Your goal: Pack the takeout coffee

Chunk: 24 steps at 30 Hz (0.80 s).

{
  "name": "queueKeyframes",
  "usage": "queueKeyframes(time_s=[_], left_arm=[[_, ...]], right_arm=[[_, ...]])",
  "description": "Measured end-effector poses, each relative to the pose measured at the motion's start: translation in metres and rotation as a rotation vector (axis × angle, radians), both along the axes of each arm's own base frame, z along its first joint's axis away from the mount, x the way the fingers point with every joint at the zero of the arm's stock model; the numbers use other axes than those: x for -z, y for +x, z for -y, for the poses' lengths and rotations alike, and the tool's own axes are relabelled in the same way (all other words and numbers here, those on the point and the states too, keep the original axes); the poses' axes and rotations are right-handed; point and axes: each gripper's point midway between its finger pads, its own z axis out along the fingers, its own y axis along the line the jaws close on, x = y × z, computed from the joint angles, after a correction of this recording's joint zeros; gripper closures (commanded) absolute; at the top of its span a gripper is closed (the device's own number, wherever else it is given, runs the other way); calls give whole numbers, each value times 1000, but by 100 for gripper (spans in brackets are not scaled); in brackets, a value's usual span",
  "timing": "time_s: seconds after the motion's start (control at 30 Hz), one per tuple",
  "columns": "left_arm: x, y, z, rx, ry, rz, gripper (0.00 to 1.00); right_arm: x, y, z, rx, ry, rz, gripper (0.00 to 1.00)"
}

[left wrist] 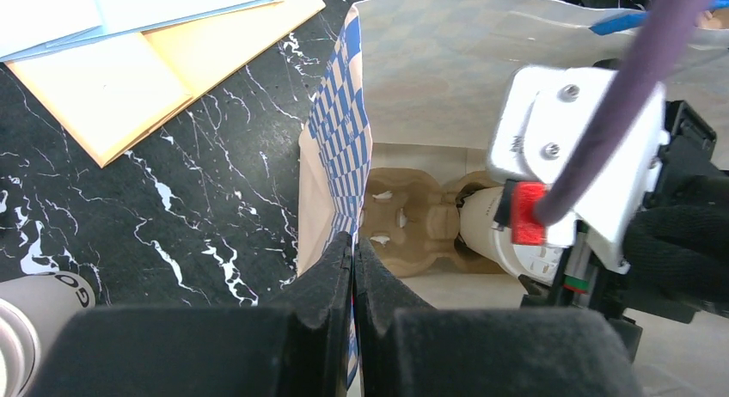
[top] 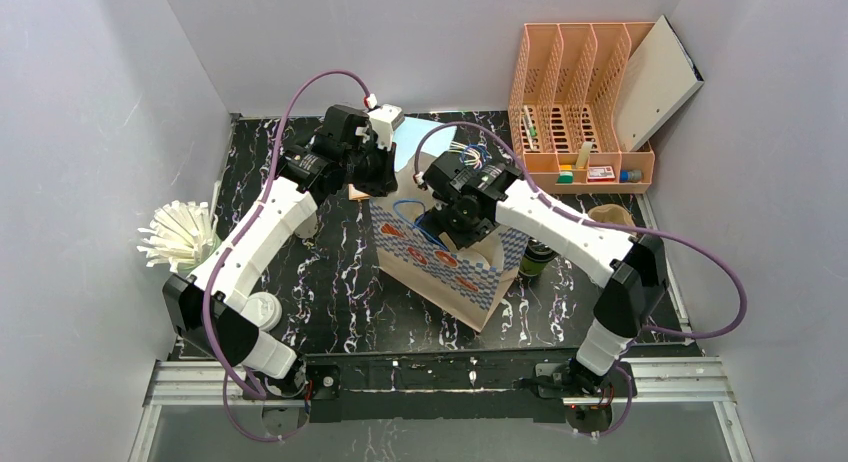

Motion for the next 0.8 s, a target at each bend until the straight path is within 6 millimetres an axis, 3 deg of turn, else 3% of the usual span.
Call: queueKeyframes(time_s=[0.23, 0.47, 0.7, 0.8], left_arm=[[-2, -1, -1, 1, 3, 0, 100], [-3, 0, -4, -30, 6, 2, 100], [-5, 1, -8, -47, 15, 12, 100], [-5, 2, -8, -49, 16, 14, 100]], right_arm=[[-38, 15, -16, 5, 107, 94, 3], [-127, 25, -29, 12, 343, 286, 12], [-224, 24, 6, 89, 542, 563, 7], [-250, 26, 23, 136, 575, 663, 4]])
